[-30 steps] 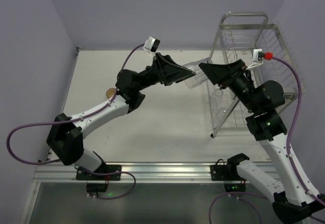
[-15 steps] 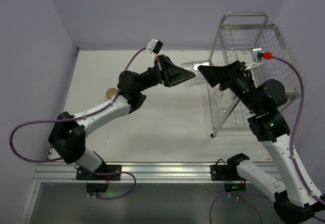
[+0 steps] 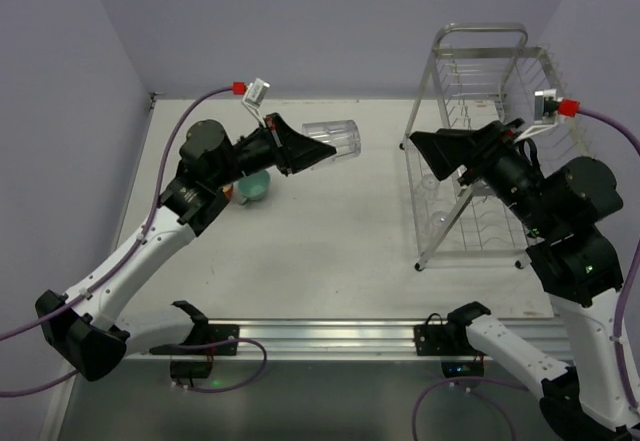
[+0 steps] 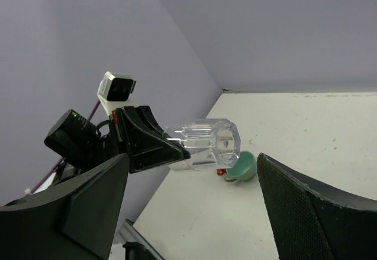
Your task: Unload the cups from the dish rack
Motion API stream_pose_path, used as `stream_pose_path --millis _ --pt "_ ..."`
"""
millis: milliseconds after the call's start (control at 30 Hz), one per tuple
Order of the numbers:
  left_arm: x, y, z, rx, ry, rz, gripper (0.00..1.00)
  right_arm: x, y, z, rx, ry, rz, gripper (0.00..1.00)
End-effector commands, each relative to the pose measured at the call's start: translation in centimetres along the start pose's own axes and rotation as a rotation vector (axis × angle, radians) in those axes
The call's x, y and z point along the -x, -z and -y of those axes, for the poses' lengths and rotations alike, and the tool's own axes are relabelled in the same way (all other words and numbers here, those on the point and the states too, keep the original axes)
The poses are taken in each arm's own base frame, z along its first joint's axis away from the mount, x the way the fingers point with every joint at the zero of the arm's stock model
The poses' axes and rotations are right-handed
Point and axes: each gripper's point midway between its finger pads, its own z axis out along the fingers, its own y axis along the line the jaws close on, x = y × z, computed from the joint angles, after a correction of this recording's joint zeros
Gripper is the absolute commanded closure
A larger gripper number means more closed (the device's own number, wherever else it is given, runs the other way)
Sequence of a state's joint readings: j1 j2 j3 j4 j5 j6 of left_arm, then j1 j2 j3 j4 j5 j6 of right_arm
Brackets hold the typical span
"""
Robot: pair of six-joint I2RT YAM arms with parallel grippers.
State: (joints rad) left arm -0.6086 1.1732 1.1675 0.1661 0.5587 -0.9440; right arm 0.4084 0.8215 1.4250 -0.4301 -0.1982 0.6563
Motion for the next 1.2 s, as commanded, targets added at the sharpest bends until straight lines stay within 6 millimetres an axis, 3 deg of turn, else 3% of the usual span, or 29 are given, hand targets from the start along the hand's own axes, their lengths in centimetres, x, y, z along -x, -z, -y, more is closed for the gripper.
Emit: stream_pose_path --millis 0,100,200,300,500,667,800,933,1167 --pt "-2.6 2.8 -6.7 0.316 -0.073 -0.090 1.00 -2.1 -0.9 1.2 -0.051 0.046 -0.115 0.09" --pt "-3.2 4.5 -10.3 0.493 -0.123 -0.108 1.00 -2.8 -1.4 1.0 -0.063 0.077 -0.144 0.09" --pt "-5.9 7.2 -15.7 0.748 -0.111 -0.230 1.00 -2.9 -1.7 0.5 -0.068 0.097 -0.150 0.09" --pt "-7.9 9.1 -19.5 0.901 -0.120 -0.324 1.00 -2.8 -1.6 -0.1 -0.056 0.099 -0.146 0.09" --pt "-10.7 12.4 -25.3 1.149 -0.130 -0.447 1.00 -3.0 -1.5 -0.4 -0.055 0.100 -0.147 0.09" --pt "-11.1 14.1 -27.9 1.308 -0.151 -0.503 1.00 -3.3 -1.2 -0.6 -0.050 0.104 -0.160 0.09" --pt "-13.0 14.1 -29.8 1.326 -0.123 -0.576 1.00 -3.6 -1.0 -0.4 -0.067 0.140 -0.175 0.09" --pt "-14.6 13.3 -30.7 1.290 -0.092 -0.620 1.00 -4.3 -0.8 0.7 -0.116 0.166 -0.199 0.09" --pt "-15.1 13.5 -31.6 1.310 -0.095 -0.645 1.00 -5.1 -0.4 1.5 -0.131 0.178 -0.202 0.09"
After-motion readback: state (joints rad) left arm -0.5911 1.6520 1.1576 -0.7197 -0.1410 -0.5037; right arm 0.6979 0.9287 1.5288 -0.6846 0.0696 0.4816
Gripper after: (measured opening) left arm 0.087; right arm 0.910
